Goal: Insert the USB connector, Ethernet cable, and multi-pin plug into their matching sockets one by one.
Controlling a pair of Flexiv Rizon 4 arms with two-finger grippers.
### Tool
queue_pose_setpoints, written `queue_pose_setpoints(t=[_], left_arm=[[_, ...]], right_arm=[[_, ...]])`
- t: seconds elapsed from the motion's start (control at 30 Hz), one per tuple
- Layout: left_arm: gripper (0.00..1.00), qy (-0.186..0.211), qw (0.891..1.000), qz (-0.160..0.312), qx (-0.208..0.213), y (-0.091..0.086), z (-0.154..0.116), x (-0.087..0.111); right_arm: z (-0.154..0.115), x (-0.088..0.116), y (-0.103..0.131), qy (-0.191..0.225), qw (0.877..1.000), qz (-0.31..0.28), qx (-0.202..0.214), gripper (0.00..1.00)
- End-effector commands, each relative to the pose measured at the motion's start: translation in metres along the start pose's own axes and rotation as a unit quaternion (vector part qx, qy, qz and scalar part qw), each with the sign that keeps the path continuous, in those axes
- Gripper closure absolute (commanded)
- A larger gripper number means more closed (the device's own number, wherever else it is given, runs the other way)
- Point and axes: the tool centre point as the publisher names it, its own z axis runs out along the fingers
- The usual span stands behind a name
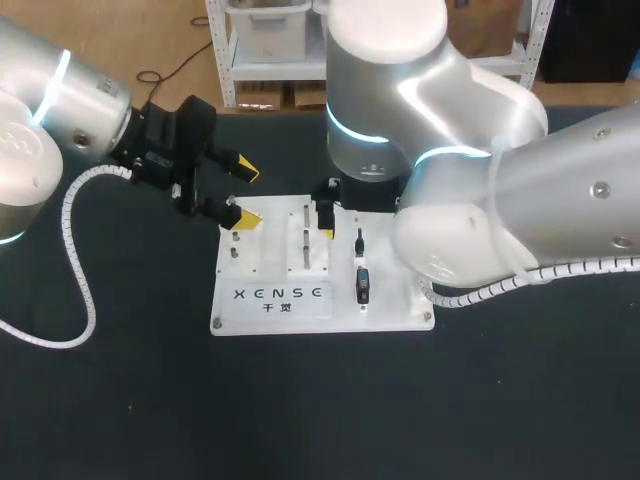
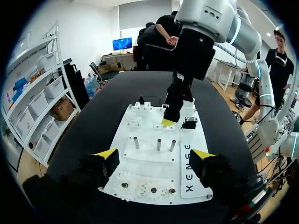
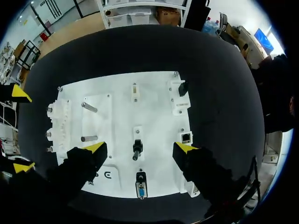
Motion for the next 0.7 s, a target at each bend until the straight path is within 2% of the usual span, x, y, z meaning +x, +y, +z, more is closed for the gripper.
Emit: queue_pose_setpoints(t=[0.03,0.23,0.27,0.3,0.33,0.37,0.6,0.7], left_arm=[[0.0,-0.002,1.0,0.002,0.0,0.001,0.001,0.001],[0.0,-0.002,1.0,0.002,0.0,0.001,0.001,0.001],[0.0,-0.002,1.0,0.002,0.0,0.001,0.001,0.001],[0.0,-0.002,1.0,0.002,0.0,0.001,0.001,0.001],[0.0,-0.002,1.0,0.002,0.0,0.001,0.001,0.001],[0.0,-0.002,1.0,0.002,0.0,0.001,0.001,0.001],[0.0,-0.002,1.0,0.002,0.0,0.001,0.001,0.001],[0.0,-0.002,1.0,0.002,0.0,0.001,0.001,0.001]], right_arm=[[0.008,0.003,0.002,0.01,1.0,-0.008,0.001,0.12],[0.017,0.006,0.005,0.015,1.0,-0.012,-0.001,0.17],[0.018,0.005,0.006,0.015,1.0,-0.013,-0.001,0.22],[0.019,0.004,0.006,0.015,1.0,-0.016,-0.001,0.31],[0.02,0.003,0.006,0.015,1.0,-0.018,-0.002,0.45],[0.02,0.002,0.007,0.015,1.0,-0.02,-0.002,0.51],[0.02,-0.002,0.006,0.015,1.0,-0.024,-0.002,0.59],[0.021,-0.001,0.005,0.017,1.0,-0.025,-0.001,0.7]])
